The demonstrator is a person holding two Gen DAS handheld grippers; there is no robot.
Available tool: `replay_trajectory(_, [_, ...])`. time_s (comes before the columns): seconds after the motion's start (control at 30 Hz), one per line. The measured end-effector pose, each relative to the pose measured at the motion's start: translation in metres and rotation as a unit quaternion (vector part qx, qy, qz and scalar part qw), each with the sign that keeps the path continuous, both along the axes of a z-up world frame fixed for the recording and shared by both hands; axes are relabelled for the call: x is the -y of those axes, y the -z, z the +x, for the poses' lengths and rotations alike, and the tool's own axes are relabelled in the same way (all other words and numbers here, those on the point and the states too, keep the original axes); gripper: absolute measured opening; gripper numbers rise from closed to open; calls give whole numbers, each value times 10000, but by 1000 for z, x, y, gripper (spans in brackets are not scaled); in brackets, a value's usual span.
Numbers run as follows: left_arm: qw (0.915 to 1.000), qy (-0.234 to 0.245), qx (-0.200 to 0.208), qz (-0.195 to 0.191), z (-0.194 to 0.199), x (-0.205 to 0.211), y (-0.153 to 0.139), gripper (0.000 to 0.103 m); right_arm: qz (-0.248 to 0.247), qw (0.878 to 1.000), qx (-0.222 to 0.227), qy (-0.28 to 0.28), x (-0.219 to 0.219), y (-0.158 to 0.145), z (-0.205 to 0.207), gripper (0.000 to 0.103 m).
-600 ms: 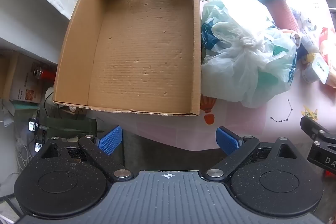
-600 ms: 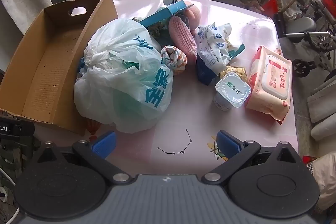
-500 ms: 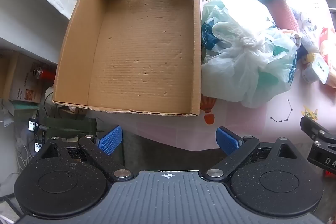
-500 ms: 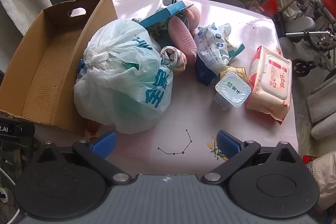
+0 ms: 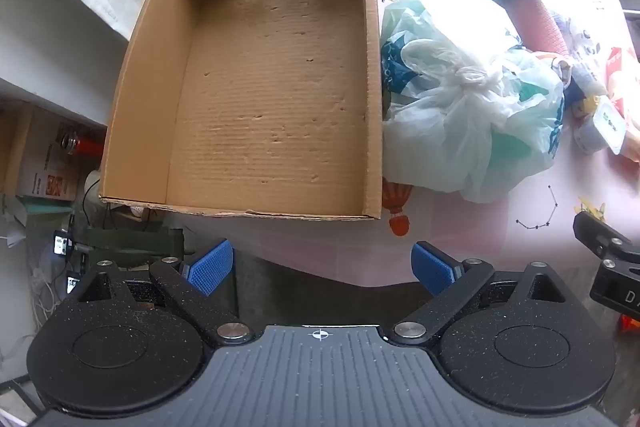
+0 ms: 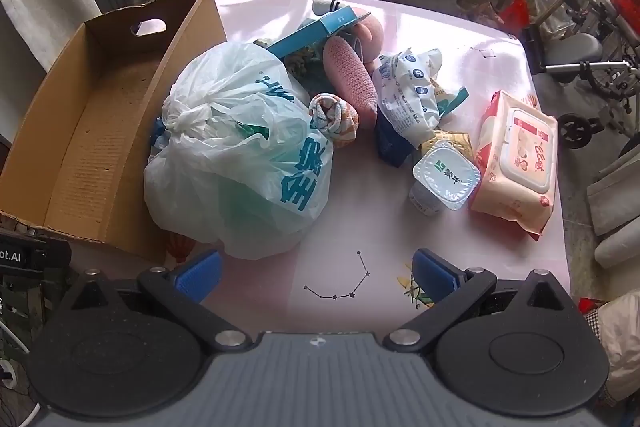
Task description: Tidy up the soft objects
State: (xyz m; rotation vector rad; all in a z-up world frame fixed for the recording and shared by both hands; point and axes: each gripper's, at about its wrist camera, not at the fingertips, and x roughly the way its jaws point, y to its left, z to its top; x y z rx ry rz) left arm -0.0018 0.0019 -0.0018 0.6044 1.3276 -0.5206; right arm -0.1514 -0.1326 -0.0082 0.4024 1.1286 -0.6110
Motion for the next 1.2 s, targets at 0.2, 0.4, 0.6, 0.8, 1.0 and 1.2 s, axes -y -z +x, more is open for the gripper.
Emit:
replay_trajectory(0.2, [10000, 16, 6, -4, -1, 0, 0, 97, 9, 10000, 9, 26, 0, 1, 1, 82])
replay_trajectory(0.4, [10000, 18, 5, 0, 0, 1, 0, 97, 17, 10000, 19, 27, 0, 1, 0, 82])
replay_trajectory(0.6, [10000, 24, 8, 4, 0, 1, 0, 97, 14, 10000, 30, 31, 1, 1, 0, 82])
replay_trajectory(0.8, [10000, 12, -2, 11, 0, 1, 1, 97, 27, 10000, 31, 34, 2, 2, 0, 82])
replay_trajectory(1.0, [10000, 32, -8, 22, -2, 2, 2, 97, 39, 10000, 35, 59, 4, 3, -1, 82])
replay_trajectory(1.2, [10000, 35, -15, 24, -2, 2, 2, 97, 41, 10000, 29, 75, 6, 4, -1, 82])
